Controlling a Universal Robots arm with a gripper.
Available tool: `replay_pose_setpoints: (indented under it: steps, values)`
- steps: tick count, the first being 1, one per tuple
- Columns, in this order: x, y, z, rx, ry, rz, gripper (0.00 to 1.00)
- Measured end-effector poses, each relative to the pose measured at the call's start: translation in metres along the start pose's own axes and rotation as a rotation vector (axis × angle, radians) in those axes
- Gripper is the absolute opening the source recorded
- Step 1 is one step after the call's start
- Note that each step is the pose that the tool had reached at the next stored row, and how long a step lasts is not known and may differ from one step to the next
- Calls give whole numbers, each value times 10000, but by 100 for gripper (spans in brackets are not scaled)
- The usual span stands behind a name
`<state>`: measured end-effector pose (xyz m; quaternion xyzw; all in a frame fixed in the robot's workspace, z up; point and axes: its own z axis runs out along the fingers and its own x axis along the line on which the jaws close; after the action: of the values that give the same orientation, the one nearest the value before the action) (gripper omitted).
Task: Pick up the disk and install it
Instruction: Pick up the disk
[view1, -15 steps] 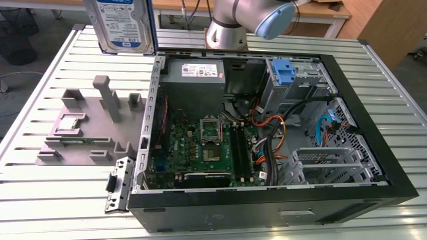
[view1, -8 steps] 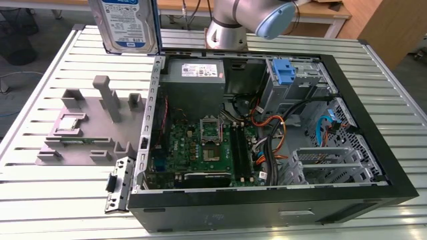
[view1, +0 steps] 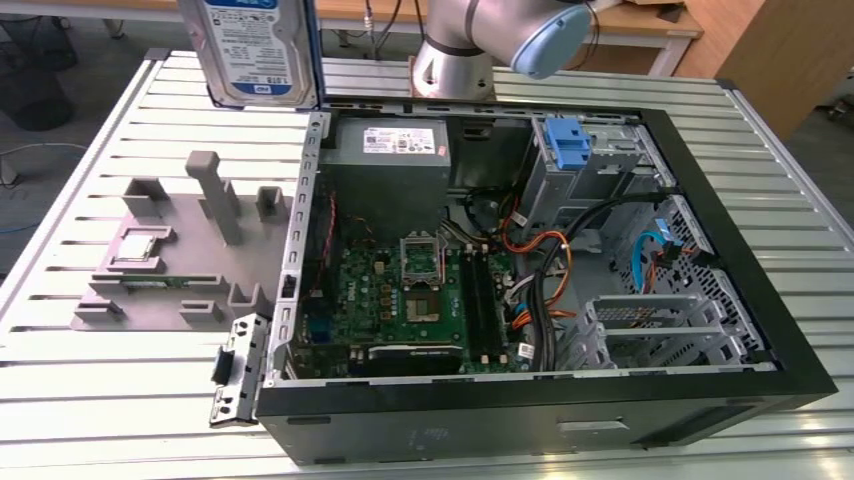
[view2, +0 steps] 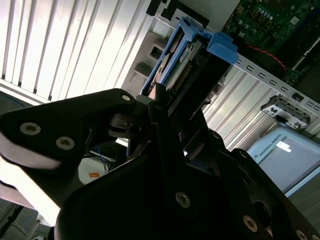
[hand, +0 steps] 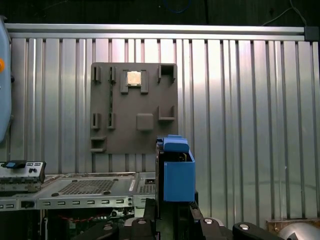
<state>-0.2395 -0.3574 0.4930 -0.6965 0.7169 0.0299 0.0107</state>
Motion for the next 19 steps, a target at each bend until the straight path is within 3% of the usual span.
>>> replay_pose_setpoints:
  steps: [19]
  values:
    - [-7,-240,-3,1,-5,1,35]
